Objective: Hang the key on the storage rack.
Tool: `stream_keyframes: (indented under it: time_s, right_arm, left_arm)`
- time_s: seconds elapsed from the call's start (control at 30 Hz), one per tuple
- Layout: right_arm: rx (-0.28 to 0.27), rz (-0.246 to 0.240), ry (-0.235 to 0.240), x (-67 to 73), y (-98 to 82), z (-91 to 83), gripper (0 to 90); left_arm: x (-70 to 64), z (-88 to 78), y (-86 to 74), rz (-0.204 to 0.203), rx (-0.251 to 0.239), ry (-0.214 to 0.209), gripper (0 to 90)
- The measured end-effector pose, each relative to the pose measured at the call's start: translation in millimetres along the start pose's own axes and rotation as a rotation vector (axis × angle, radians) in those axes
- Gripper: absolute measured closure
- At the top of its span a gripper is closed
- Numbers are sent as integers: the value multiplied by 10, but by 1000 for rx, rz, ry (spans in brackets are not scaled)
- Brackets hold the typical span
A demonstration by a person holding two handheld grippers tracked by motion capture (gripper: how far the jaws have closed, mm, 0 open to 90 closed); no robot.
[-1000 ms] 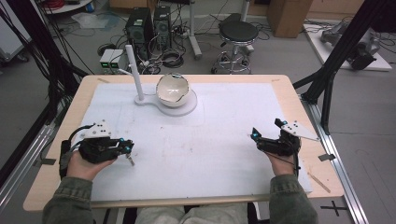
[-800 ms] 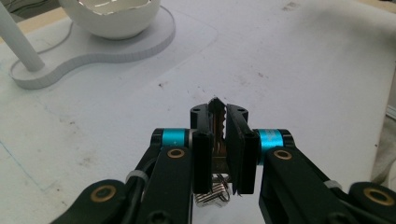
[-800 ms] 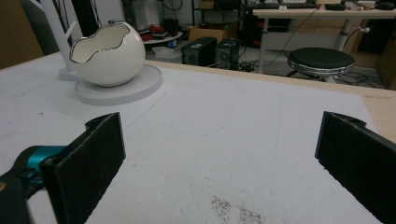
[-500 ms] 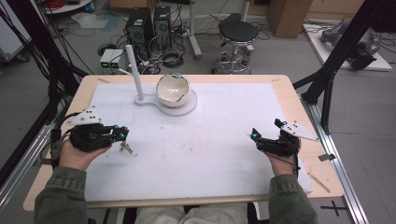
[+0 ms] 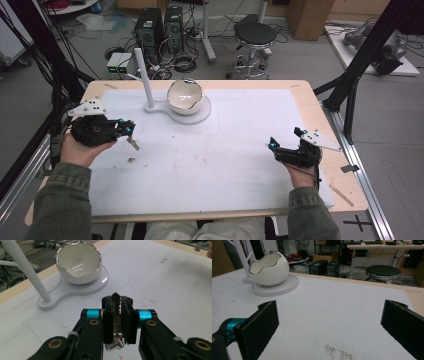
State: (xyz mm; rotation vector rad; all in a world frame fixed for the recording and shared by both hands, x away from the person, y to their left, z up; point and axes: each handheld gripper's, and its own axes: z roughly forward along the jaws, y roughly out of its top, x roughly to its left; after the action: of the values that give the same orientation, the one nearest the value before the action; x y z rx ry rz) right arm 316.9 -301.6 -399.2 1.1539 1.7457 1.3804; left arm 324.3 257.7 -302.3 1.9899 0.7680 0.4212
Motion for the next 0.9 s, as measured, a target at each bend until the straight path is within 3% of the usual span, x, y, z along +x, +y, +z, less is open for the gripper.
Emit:
stream_keyframes:
  time_s: [0.57, 0.83, 0.9]
  right_arm:
    - [-3, -3, 0, -5, -2, -5, 5]
    - [-4, -2, 0, -2, -6, -10, 5]
    - [-4, 8, 3, 3, -6, -17, 5]
  left_arm:
    - [171, -9, 369, 2, 17, -15, 808]
    - [205, -28, 484, 6, 2, -4, 809]
    - [216, -27, 542, 14, 10, 17, 808]
